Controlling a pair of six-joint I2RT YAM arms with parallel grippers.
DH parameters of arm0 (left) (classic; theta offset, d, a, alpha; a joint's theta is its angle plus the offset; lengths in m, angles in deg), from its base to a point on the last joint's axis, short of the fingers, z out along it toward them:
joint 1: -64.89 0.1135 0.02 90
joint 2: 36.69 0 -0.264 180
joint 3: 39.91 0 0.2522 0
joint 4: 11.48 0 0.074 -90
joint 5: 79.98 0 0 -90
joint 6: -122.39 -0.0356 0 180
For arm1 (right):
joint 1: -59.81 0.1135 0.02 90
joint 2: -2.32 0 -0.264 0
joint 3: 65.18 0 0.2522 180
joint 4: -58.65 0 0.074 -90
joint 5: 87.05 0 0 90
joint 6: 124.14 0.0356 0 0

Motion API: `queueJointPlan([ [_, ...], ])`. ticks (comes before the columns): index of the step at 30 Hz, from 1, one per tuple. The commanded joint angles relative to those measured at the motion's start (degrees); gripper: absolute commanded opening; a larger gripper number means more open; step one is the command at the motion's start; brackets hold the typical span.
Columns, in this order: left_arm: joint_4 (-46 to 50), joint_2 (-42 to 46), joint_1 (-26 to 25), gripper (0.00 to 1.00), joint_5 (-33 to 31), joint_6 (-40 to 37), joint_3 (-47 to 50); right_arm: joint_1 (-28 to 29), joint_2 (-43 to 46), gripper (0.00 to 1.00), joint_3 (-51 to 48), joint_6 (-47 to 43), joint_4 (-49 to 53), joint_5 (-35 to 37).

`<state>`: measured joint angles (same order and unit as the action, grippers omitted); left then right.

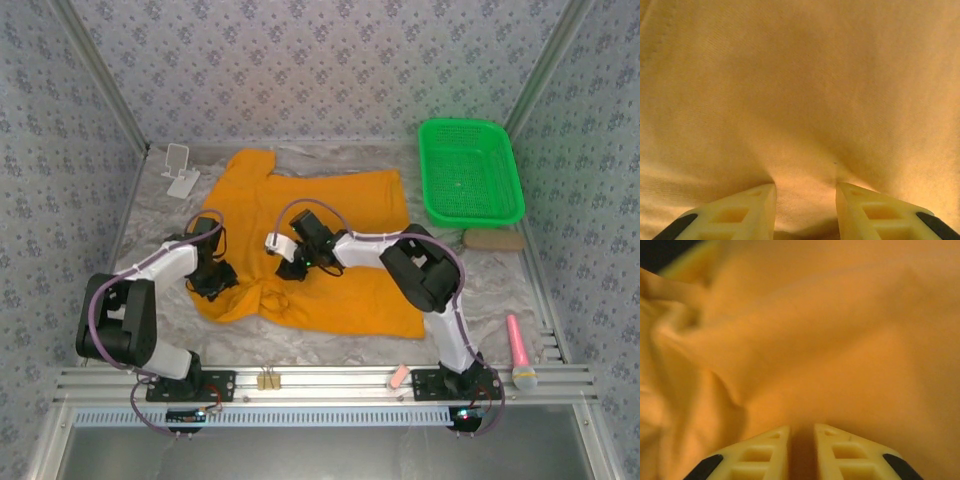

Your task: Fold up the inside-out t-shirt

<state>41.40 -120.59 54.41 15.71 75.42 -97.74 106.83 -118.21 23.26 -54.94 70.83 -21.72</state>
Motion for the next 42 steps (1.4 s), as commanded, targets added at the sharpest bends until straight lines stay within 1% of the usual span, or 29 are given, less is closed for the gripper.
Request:
queueJointPlan([
  [1,3.0,1.7,0.2,0.37,1.6,-2.2,0.2,2.6,3.6,0.24,-4.0,-0.9,-5.3,2.1],
  [2,3.4,2.1,0.3,0.37,1.9,-2.2,0.4,2.9,5.1,0.25,-5.7,-1.8,-7.7,2.5],
  [3,3.6,2.6,0.3,0.37,2.4,-2.2,1.0,3.3,7.1,0.25,-9.5,-3.6,-9.9,2.4],
  [4,3.5,3.1,0.3,0.37,3.0,-2.2,1.5,4.1,9.5,0.25,-12.1,-6.3,-12.0,2.6],
  [6,3.2,3.7,0.5,0.37,3.3,-2.1,2.2,6.1,13.5,0.30,-16.4,-12.3,-14.9,1.6],
  [9,2.7,3.0,1.6,0.36,3.7,-2.1,2.4,10.9,17.3,0.31,-19.7,-22.8,-12.5,0.1],
  [10,2.5,2.5,2.1,0.36,4.3,-2.3,2.2,12.5,17.8,0.32,-20.1,-23.4,-12.6,0.3],
  [12,1.9,1.6,2.6,0.36,4.9,-2.4,2.0,15.0,17.2,0.32,-19.5,-19.9,-13.4,1.1],
  [14,1.1,0.7,2.9,0.36,5.3,-2.4,1.8,17.1,15.6,0.33,-19.1,-15.7,-16.5,5.0],
  [16,0.3,-0.3,3.3,0.36,5.8,-2.4,1.7,18.0,13.6,0.34,-19.1,-9.9,-20.8,9.0],
  [18,0.1,-1.2,3.4,0.36,6.0,-2.4,1.5,18.3,12.1,0.34,-18.6,-4.8,-22.7,10.9],
  [19,0.1,-1.6,3.4,0.36,6.4,-2.3,1.4,18.9,11.3,0.35,-18.4,-3.7,-23.2,12.9],
  [22,0.1,-2.0,3.4,0.36,6.7,-2.5,1.3,20.4,8.4,0.36,-17.4,-4.1,-23.7,18.3],
  [26,0.1,-1.9,3.6,0.36,6.7,-2.8,1.0,20.7,6.2,0.37,-16.8,-1.1,-25.2,23.7],
  [29,0.1,-1.7,3.7,0.36,6.7,-2.8,1.2,21.0,6.5,0.39,-16.7,-0.4,-26.1,23.1],
  [31,0.0,-1.8,3.8,0.36,6.7,-3.0,1.2,21.3,7.0,0.40,-16.8,-0.5,-26.7,21.2],
  [33,0.1,-2.0,3.9,0.36,6.3,-3.0,1.2,21.6,7.4,0.50,-17.7,-1.2,-28.1,17.9],
  [35,-1.8,-2.7,4.1,0.36,6.2,-3.0,1.0,21.5,7.4,0.50,-18.2,-2.8,-27.9,13.6],
  [36,-1.8,-3.2,4.3,0.36,6.2,-3.1,0.8,21.8,7.3,0.50,-18.2,-4.2,-27.0,12.9],
  [38,-2.1,-4.0,4.5,0.36,6.4,-3.3,0.5,22.3,7.0,0.50,-18.5,-7.8,-25.7,12.5],
  [40,-2.4,-4.6,4.5,0.36,6.3,-3.5,0.1,23.3,6.1,0.50,-17.9,-12.7,-22.9,15.2],
  [42,-2.4,-5.4,4.6,0.36,6.1,-3.8,-0.8,23.2,5.3,0.49,-17.3,-14.8,-21.0,15.9],
])
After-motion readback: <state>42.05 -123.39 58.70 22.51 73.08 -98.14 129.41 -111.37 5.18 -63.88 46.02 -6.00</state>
